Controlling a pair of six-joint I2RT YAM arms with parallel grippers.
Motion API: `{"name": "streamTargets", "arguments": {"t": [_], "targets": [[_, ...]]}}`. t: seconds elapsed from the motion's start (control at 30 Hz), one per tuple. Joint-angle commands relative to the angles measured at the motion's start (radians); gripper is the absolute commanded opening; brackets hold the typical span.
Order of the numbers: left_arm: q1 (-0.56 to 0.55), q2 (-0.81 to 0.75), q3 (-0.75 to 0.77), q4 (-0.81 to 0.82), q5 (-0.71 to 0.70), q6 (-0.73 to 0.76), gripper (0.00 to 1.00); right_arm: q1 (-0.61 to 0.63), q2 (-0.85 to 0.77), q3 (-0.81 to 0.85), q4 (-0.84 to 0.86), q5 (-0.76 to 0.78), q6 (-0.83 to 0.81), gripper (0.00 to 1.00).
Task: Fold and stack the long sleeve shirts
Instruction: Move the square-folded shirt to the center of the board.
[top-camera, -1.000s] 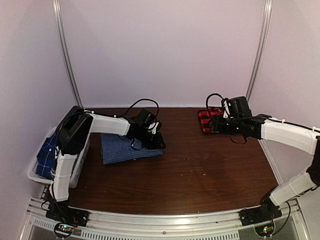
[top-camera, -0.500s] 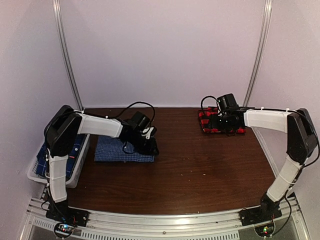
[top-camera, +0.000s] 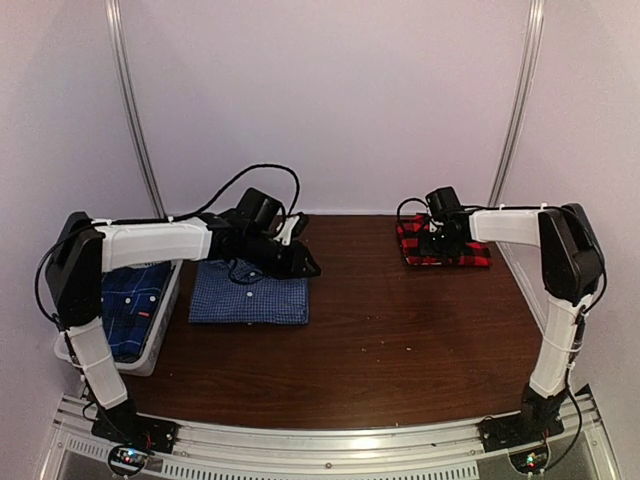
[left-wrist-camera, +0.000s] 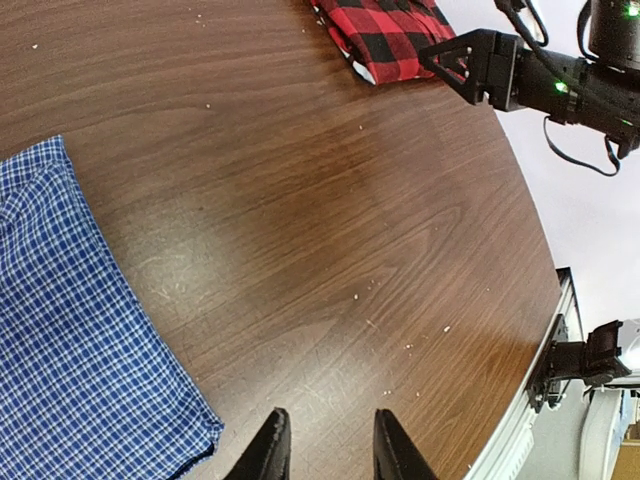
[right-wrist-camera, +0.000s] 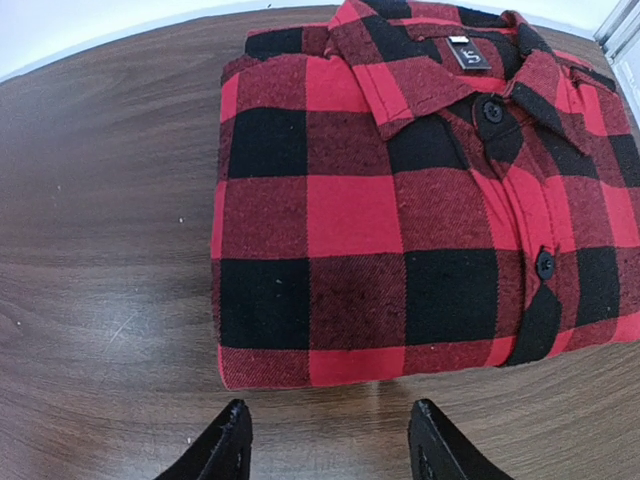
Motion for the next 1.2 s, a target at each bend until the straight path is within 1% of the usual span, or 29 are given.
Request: {"name": "streamTargets", "arguments": {"t": [0.0, 0.13, 0.27, 0.57, 0.77, 1.0, 1.07, 1.17], "targets": [[-0.005, -0.063, -0.088, 0.037, -0.01, -0.036, 0.29, 0.009, 0.053, 0.048, -0.03, -0.011, -0.013, 0.54], [-0.005, -0.125, -0.166, 0.069, -0.016, -0.06, 0.29, 0.019, 0.088, 0.07, -0.041, -0.009, -0.008, 0.52], [-0.004, -0.159, -0.203, 0.072, -0.025, -0.062, 0.29, 0.038, 0.107, 0.079, -0.033, -0.002, 0.0, 0.51], [-0.005, -0.179, -0.241, 0.084, -0.024, -0.064, 0.29, 0.086, 0.178, 0.146, -0.066, 0.084, 0.009, 0.48], [-0.004, -0.184, -0.253, 0.09, -0.015, -0.06, 0.29, 0.089, 0.247, 0.203, -0.127, 0.167, 0.024, 0.41], [-0.004, -0.197, -0.272, 0.093, -0.017, -0.055, 0.29, 0.091, 0.258, 0.21, -0.149, 0.186, 0.032, 0.25], [-0.004, -0.203, -0.277, 0.095, -0.019, -0.053, 0.29, 0.097, 0.254, 0.21, -0.158, 0.183, 0.031, 0.18], [-0.003, -0.215, -0.286, 0.093, -0.022, -0.046, 0.29, 0.115, 0.237, 0.202, -0.187, 0.16, 0.025, 0.04]]}}
